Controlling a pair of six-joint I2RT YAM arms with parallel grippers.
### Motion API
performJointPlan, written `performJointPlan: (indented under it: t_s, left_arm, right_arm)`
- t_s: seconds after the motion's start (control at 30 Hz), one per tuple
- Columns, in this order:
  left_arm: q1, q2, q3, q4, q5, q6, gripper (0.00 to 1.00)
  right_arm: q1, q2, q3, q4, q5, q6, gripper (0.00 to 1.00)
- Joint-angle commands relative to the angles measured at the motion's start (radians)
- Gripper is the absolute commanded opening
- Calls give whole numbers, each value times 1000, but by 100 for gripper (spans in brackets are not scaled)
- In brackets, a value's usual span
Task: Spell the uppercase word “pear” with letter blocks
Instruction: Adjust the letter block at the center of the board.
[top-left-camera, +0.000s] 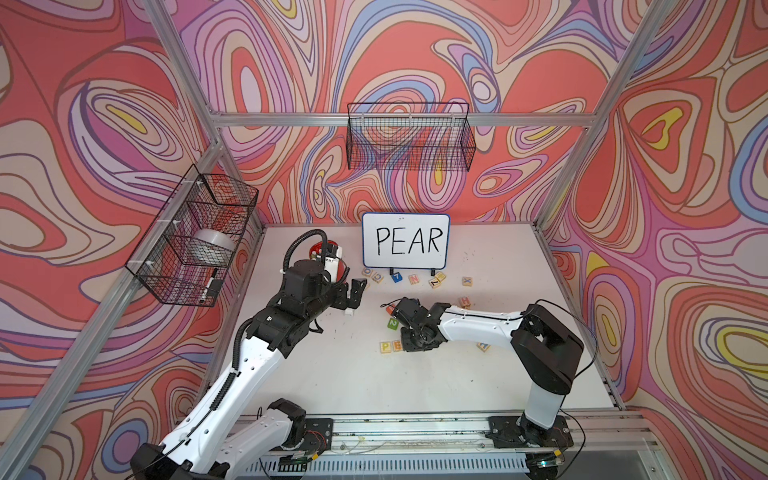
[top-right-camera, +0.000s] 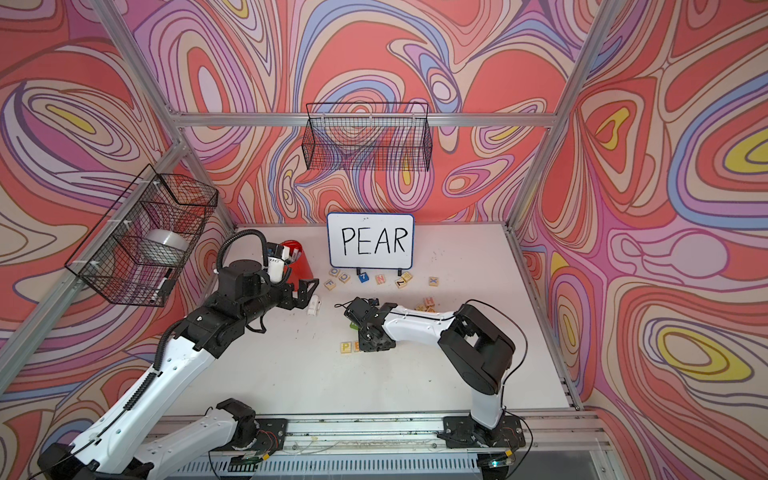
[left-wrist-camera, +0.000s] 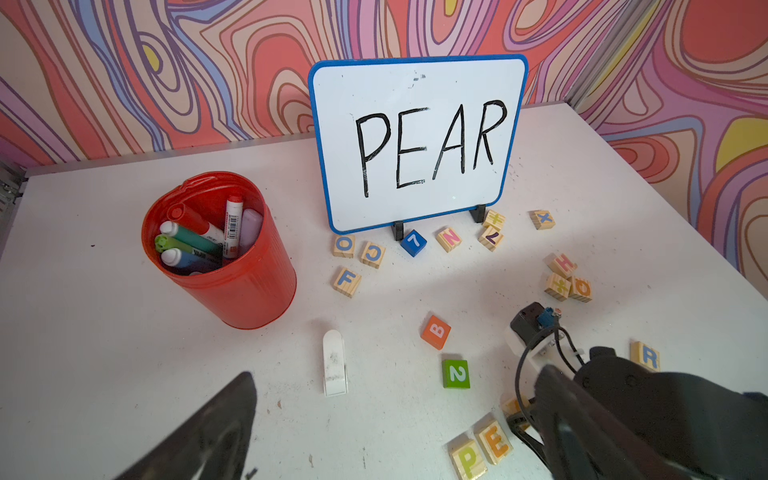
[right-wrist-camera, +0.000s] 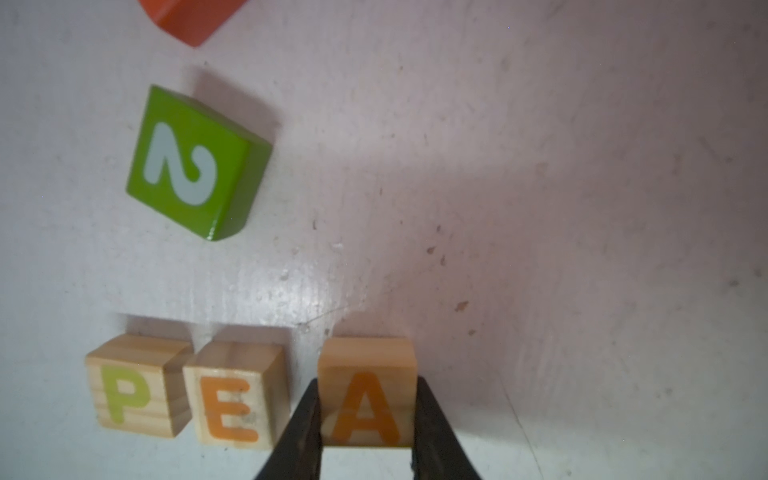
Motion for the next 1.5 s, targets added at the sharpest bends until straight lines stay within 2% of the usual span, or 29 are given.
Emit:
performJointPlan:
  t_s: [0.0, 0.67, 1.2, 1.47]
  left_arm:
    - [-1, -12, 21, -10, -5, 10, 100]
    - [-2, -12, 20, -11, -6, 12, 100]
    - [-2, -7, 21, -11, -7, 13, 100]
    - [-2, -6, 21, -11, -6, 12, 100]
  right_arm:
    - [19, 1, -14, 4, -26, 3, 26]
    - [44, 52, 42, -7, -21, -35, 27]
    - [44, 41, 52, -22, 10, -31, 36]
    - [44, 44, 57, -15, 20, -37, 35]
